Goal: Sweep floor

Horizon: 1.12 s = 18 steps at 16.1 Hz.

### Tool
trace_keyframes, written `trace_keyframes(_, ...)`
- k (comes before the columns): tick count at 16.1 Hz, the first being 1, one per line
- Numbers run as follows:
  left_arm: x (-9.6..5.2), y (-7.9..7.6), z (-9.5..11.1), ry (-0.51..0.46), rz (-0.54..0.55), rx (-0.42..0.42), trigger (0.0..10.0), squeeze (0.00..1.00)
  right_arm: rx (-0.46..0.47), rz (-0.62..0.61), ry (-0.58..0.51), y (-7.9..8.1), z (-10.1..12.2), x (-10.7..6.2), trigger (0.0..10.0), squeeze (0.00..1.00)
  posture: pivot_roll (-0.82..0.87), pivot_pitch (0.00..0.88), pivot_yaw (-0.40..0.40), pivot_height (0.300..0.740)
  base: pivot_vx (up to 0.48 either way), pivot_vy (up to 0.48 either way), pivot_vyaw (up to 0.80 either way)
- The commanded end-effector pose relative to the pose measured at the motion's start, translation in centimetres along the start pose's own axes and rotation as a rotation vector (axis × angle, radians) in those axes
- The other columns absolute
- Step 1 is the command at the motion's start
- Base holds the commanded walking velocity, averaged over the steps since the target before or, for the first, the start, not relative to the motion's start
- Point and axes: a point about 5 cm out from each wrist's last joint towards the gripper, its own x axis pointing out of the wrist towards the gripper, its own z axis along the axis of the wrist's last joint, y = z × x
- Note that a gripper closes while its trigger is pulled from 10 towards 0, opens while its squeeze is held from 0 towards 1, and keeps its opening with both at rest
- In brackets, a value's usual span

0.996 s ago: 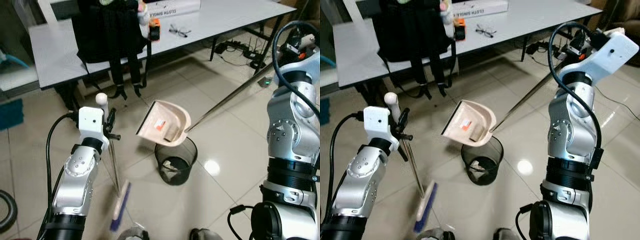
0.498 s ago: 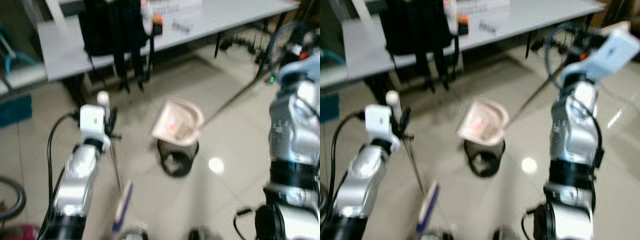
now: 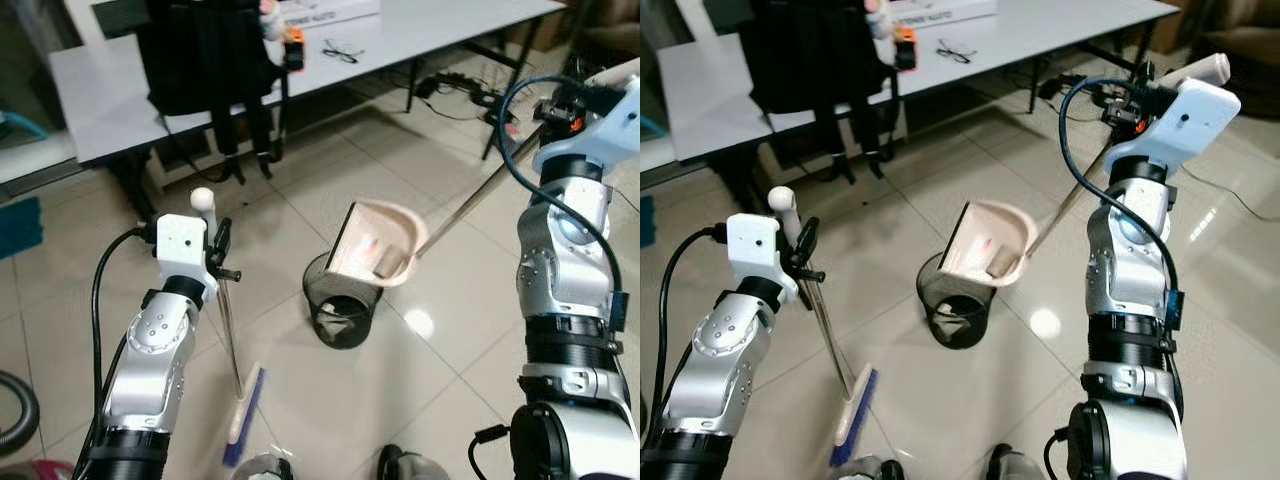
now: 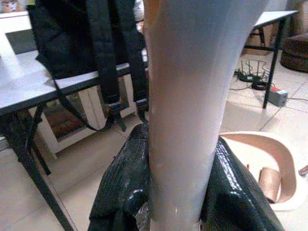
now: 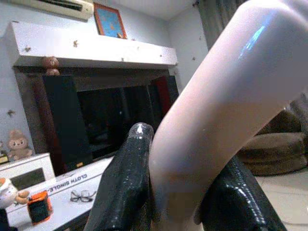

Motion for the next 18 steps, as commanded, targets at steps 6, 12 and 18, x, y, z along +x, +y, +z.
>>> trace_keyframes(6,-0.5,0.8,0.8,-0.023,0.013,0.033,10.0,0.0,-0.083,0.359,-0.179,6.3,0.6,0.2,10.0,0.0,0.05,0.129,0.069,0.74,0.0,0.0,0.0)
trace_keyframes(12,-0.6,0.7,0.9,-0.023,0.009,0.043,10.0,0.0,-0.166,0.65,-0.34,11.3,0.2,-3.2,10.0,0.0,0.06,0.137,0.073,0.74,0.0,0.0,0.0)
trace_keyframes(18,-0.5,0.6,0.8,-0.021,-0.001,0.05,10.0,0.0,-0.32,0.983,-0.391,13.9,-1.8,-7.4,10.0,0.0,0.06,0.129,0.072,0.74,0.0,0.0,0.0)
